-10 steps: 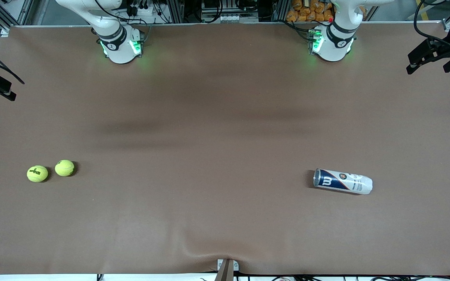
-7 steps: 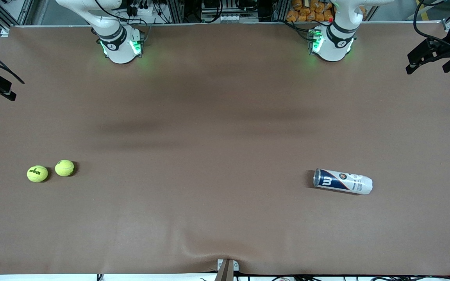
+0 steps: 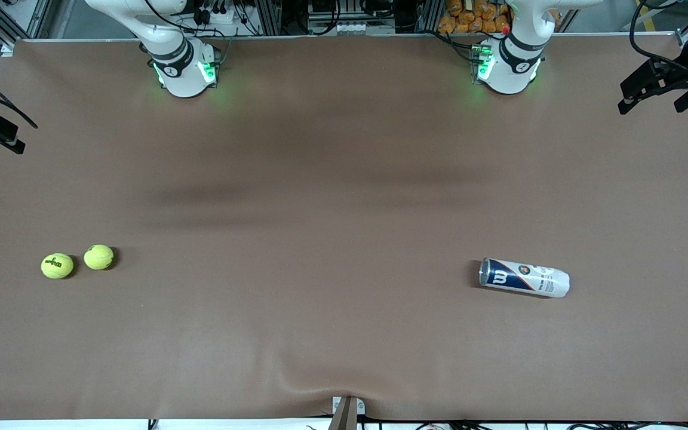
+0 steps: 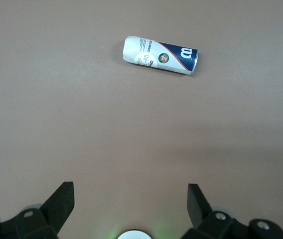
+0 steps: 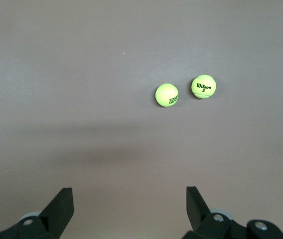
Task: Insert tennis ball vertically with right arm
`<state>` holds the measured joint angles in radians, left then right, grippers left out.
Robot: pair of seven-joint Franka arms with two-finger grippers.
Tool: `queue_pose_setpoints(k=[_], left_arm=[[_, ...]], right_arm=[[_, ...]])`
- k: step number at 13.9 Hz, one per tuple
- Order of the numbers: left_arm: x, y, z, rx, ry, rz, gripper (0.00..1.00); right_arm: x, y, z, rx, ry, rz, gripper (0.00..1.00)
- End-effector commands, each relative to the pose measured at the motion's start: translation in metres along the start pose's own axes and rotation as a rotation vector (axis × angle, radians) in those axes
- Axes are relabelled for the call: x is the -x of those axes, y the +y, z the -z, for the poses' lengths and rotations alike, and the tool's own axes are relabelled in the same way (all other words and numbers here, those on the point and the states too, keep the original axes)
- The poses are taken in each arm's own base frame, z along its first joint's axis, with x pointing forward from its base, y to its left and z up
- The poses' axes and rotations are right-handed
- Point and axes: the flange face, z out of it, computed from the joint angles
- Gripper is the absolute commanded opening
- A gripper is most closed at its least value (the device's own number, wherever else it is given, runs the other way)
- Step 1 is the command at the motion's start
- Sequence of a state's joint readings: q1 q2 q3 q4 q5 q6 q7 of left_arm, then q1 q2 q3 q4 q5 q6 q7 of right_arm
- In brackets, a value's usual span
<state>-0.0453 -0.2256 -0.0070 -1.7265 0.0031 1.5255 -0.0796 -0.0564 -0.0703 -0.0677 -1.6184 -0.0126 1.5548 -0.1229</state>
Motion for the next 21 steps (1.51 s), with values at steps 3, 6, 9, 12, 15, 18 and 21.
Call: queue_pose_setpoints(k=[3, 6, 9, 12, 15, 18, 21], left_arm=[[-0.017, 0.002, -0.012, 0.009, -0.025, -0.005, 1.00], [-0.032, 0.007, -0.035, -0.004, -0.069, -0.012, 1.00], [-0.053, 0.008, -0.059, -0.014, -0.110, -0.016, 1.00], [-0.066, 0.009, -0.071, -0.015, -0.130, -0.020, 1.00], [-0.080, 0.023, -0.098, -0.095, -0.167, -0.083, 1.00], [-0.095, 0.050, -0.132, -0.241, -0.221, -0.304, 1.00], [-0.121, 0.056, -0.174, -0.246, -0.288, -0.569, 1.00]], right_arm=[[-0.001, 0.002, 0.004, -0.003, -0.008, 0.007, 1.00], [-0.001, 0.002, 0.004, -0.003, -0.008, 0.007, 1.00], [0.000, 0.002, 0.002, -0.003, -0.011, 0.007, 1.00], [0.001, 0.011, -0.001, -0.001, -0.019, -0.003, 1.00], [0.002, 0.056, -0.021, 0.002, 0.003, 0.065, 1.00], [-0.004, 0.075, -0.065, 0.007, 0.019, 0.062, 1.00], [-0.014, 0.076, -0.108, 0.002, -0.010, 0.055, 1.00]])
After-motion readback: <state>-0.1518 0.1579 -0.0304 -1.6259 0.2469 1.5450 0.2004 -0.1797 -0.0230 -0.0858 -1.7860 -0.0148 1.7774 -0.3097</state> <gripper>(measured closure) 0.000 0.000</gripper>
